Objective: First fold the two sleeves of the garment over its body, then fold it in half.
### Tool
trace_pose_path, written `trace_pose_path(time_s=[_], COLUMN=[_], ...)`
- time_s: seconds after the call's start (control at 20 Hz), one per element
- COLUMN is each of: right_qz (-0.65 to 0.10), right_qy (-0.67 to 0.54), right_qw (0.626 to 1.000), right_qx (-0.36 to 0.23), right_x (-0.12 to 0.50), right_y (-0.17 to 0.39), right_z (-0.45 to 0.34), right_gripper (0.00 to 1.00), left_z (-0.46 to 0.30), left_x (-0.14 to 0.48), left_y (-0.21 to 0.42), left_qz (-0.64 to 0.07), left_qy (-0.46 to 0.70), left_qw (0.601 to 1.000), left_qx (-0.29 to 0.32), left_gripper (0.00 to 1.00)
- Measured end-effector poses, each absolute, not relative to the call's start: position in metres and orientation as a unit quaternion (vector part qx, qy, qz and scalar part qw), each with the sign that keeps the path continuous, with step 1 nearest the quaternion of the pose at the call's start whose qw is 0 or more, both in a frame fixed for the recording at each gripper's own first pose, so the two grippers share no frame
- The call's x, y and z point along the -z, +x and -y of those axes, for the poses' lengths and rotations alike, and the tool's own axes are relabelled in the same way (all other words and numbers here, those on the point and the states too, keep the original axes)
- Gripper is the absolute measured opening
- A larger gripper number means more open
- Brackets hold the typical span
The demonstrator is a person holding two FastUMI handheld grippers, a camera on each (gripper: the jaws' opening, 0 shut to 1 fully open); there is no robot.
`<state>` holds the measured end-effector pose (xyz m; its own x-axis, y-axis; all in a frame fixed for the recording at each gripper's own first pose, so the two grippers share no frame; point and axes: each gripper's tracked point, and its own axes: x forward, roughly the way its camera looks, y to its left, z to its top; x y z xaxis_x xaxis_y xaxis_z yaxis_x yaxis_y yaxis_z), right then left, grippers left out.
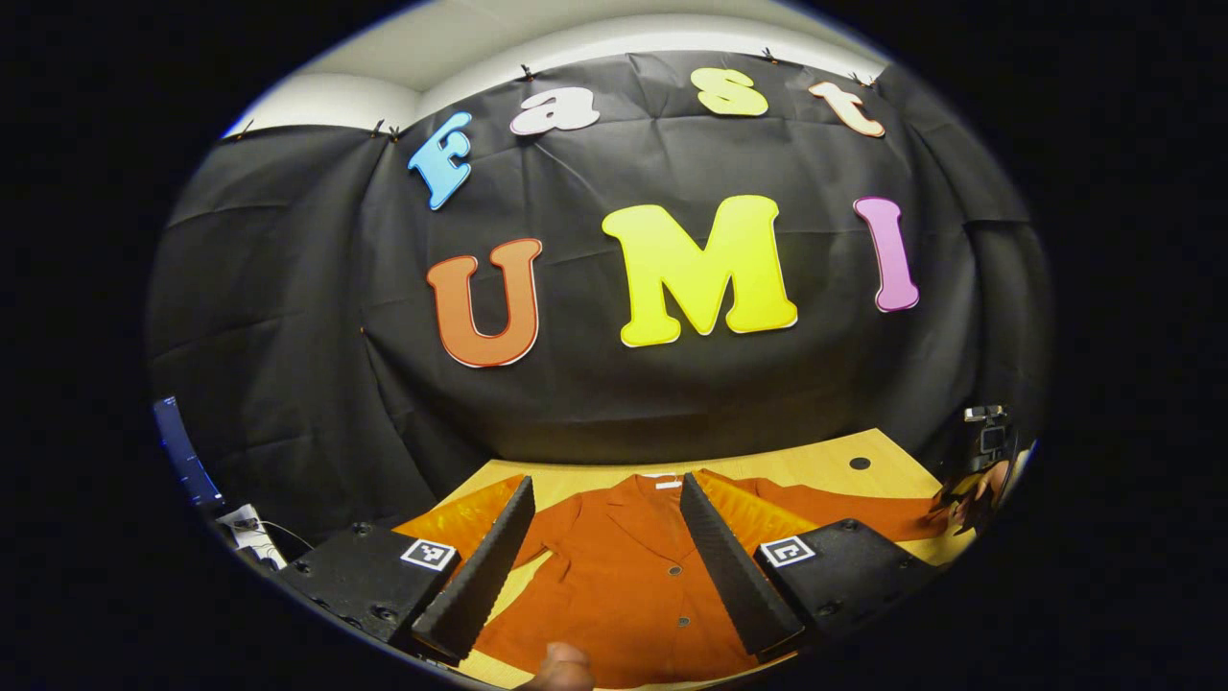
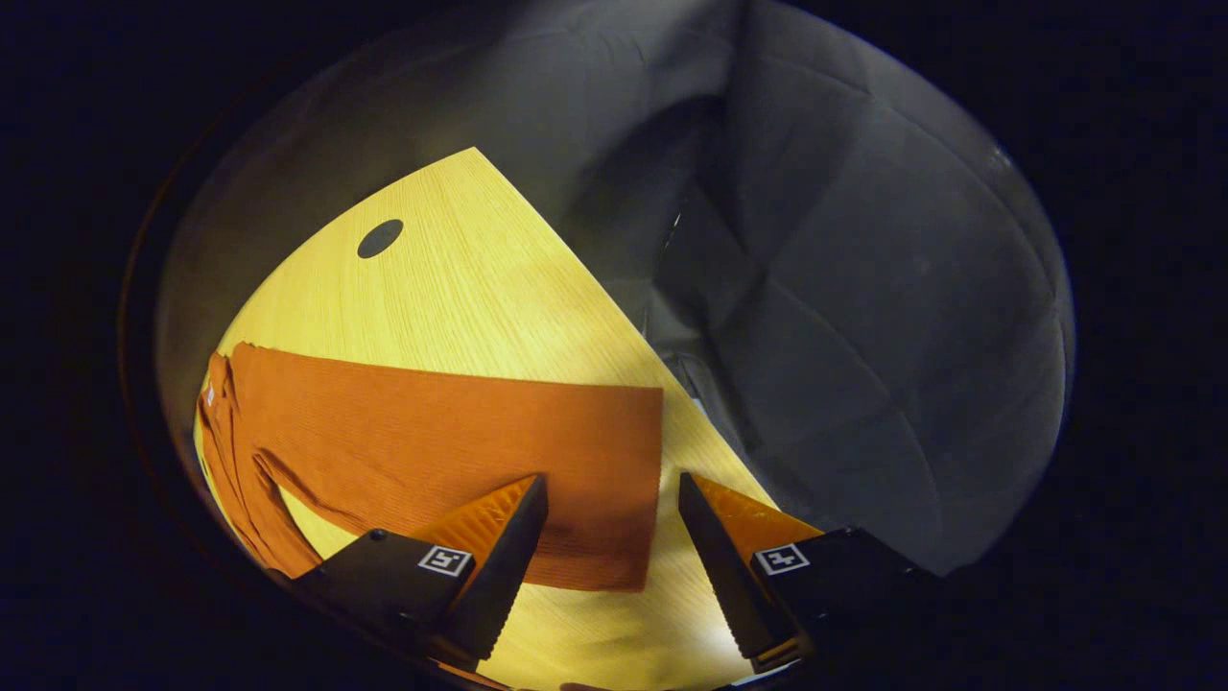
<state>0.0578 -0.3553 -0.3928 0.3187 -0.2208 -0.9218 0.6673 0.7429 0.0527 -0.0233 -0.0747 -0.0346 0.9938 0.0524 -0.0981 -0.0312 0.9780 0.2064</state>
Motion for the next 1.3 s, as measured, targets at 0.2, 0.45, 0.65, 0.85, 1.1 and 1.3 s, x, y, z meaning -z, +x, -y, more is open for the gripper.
trace_pose_path(time_s=[0.2, 0.45, 0.65, 0.85, 1.1, 1.3], right_qz=[-0.535, -0.565, -0.578, -0.589, -0.574, -0.561], right_qy=[0.255, 0.274, 0.269, 0.256, 0.28, 0.278], right_qw=[0.748, 0.719, 0.72, 0.716, 0.719, 0.739], right_qx=[0.3, 0.298, 0.274, 0.271, 0.273, 0.249], right_x=[0.395, 0.392, 0.378, 0.393, 0.38, 0.35], right_y=[0.061, 0.06, 0.073, 0.075, 0.076, 0.082], right_z=[0.367, 0.372, 0.376, 0.366, 0.363, 0.339], right_gripper=[0.69, 0.39, 0.38, 0.1, 0.01, 0.01], left_z=[0.063, 0.049, 0.035, 0.023, 0.012, 0.005], left_x=[0.042, 0.052, 0.062, 0.064, 0.063, 0.063], left_y=[-0.024, -0.028, -0.03, -0.03, -0.03, -0.027], left_qz=[-0.064, -0.073, -0.087, -0.091, -0.087, -0.08], left_qy=[0.089, 0.092, 0.092, 0.084, 0.078, 0.067], left_qw=[0.994, 0.992, 0.99, 0.99, 0.991, 0.992], left_qx=[-0.031, -0.043, -0.056, -0.067, -0.071, -0.069], left_gripper=[0.99, 0.99, 0.99, 0.99, 0.99, 0.99])
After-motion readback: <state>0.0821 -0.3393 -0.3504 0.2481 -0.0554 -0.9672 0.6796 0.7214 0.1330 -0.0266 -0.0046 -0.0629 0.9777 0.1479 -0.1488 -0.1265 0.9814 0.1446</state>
